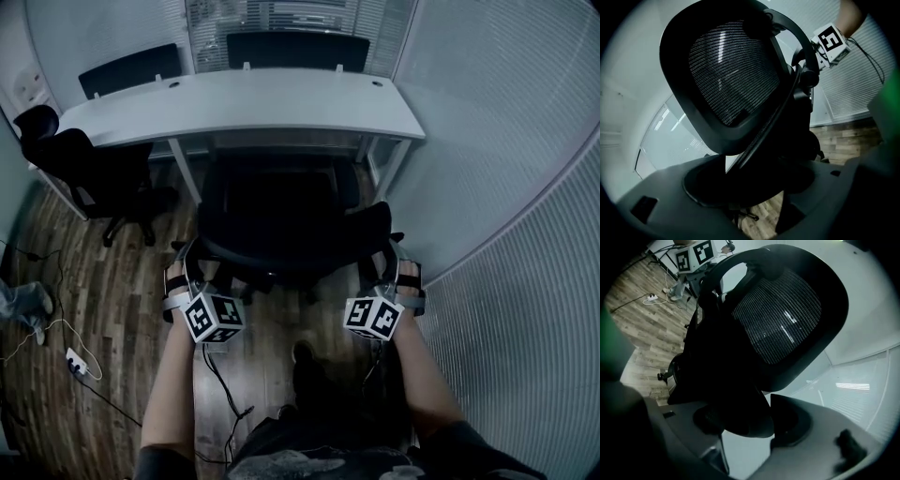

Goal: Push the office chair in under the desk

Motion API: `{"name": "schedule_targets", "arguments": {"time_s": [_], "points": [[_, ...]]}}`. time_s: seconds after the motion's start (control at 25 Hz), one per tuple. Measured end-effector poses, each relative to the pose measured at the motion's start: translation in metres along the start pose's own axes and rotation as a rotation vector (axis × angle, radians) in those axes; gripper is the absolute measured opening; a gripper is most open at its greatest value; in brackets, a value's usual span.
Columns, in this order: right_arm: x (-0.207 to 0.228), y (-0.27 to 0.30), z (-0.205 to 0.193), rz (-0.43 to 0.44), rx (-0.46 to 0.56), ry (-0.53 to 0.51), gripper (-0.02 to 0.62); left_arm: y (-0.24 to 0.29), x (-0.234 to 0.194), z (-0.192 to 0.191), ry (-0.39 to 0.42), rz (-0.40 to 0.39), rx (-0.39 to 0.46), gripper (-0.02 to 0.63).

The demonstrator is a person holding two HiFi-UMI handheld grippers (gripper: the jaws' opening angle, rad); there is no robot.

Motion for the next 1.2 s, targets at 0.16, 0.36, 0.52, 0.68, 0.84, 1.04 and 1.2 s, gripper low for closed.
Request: {"name": "schedule_targets", "arguments": {"time_s": [0.16,0.36,0.52,0.68,0.84,1.04,1.2], "points": [[0.008,0.034,0.0,-0.001,0.004,0.002,0.256,0.033,-0.008,0.004,-0.008,0.002,-0.002,0.332],[0.023,0.076,-0.005,0.021,-0.027,0.004,0.256,0.073,-0.014,0.017,-0.007,-0.004,-0.001,0.331],[0.036,0.111,-0.012,0.03,-0.029,0.002,0.256,0.107,-0.018,0.028,-0.007,-0.002,0.006,0.331],[0.05,0.148,-0.023,0.036,-0.02,0.003,0.258,0.141,-0.02,0.042,-0.005,0.009,0.009,0.328],[0.066,0.186,-0.031,0.033,-0.017,0.006,0.258,0.175,-0.024,0.057,-0.004,0.011,0.006,0.327],[0.08,0.228,-0.038,0.033,-0.026,0.01,0.258,0.214,-0.029,0.07,0.001,0.006,0.001,0.322],[0.089,0.258,-0.043,0.031,-0.021,0.003,0.258,0.242,-0.035,0.078,0.004,-0.003,0.006,0.321]]}}
Point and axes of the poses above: the fingertips, and each gripper's own axes: y forward along the fingers, x to its right, z out of its top, the point moved 10 cm from there along -y, backward along the fingers, and after that the axes turned 2 degrees about z, right-handed, at the moved point
